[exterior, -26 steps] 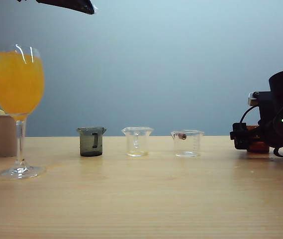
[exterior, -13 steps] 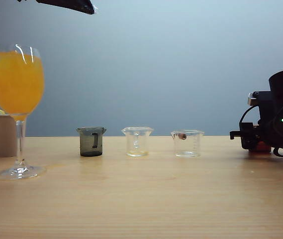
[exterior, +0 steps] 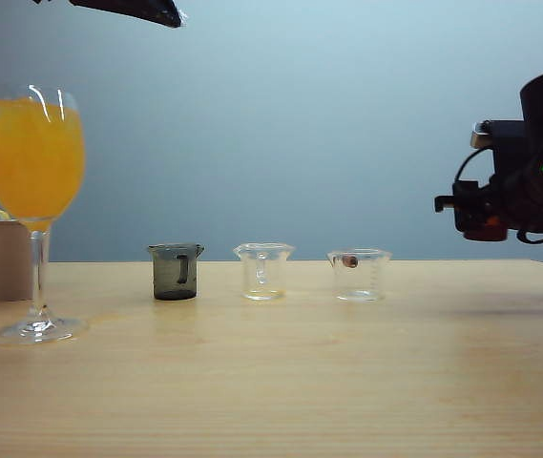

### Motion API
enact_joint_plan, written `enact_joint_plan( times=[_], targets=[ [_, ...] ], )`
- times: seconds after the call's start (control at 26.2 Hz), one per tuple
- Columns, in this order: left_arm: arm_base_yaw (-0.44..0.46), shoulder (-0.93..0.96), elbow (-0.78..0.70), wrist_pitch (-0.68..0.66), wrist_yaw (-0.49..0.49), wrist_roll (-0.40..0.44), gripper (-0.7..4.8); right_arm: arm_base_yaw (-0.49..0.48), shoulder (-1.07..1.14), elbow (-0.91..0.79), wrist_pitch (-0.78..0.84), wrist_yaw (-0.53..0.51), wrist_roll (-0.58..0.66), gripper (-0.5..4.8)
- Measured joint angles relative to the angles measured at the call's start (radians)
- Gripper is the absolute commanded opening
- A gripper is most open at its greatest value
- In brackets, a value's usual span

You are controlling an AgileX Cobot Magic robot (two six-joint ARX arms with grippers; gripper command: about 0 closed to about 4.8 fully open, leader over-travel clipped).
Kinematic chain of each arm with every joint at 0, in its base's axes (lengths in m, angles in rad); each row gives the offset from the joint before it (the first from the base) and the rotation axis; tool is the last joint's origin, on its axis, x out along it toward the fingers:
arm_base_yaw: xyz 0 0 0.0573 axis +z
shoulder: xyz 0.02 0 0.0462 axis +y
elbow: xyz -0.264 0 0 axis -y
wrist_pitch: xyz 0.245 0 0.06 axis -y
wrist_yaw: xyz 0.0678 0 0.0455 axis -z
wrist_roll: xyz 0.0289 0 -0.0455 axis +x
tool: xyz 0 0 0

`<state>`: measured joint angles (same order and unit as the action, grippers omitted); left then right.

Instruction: Pick up the fourth measuring cup from the left, pour the grenadine inside into the goblet, and finally put the measuring cup back in its original place.

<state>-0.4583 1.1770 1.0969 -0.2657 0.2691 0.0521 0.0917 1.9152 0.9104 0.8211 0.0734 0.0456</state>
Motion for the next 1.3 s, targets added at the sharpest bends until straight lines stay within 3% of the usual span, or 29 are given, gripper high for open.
enact_joint_plan(
  times=[0.31, 0.73, 0.88, 0.99, 1.3],
  targets=[
    [0.000, -0.002, 0.000, -0.008, -0.012, -0.022, -0.05, 0.093, -0.062, 0.000, -0.080, -0.052, -0.077, 2.41],
    [0.038, -0.118, 0.000, -0.149, -0.073, -0.028, -0.05, 0.266, -0.230, -0.001, -0.183, -0.051, -0.080, 2.41],
    [0.103, -0.270, 0.001, -0.342, -0.095, -0.042, -0.05, 0.378, -0.306, 0.008, -0.293, -0.053, -0.058, 2.41],
    [0.098, -0.346, 0.000, -0.462, -0.121, -0.040, -0.05, 0.434, -0.312, 0.076, -0.373, -0.060, -0.043, 2.41],
    [0.100, -0.476, 0.000, -0.637, -0.212, -0.048, -0.05, 0.528, -0.313, 0.264, -0.504, -0.075, -0.042, 2.41]
  ],
)
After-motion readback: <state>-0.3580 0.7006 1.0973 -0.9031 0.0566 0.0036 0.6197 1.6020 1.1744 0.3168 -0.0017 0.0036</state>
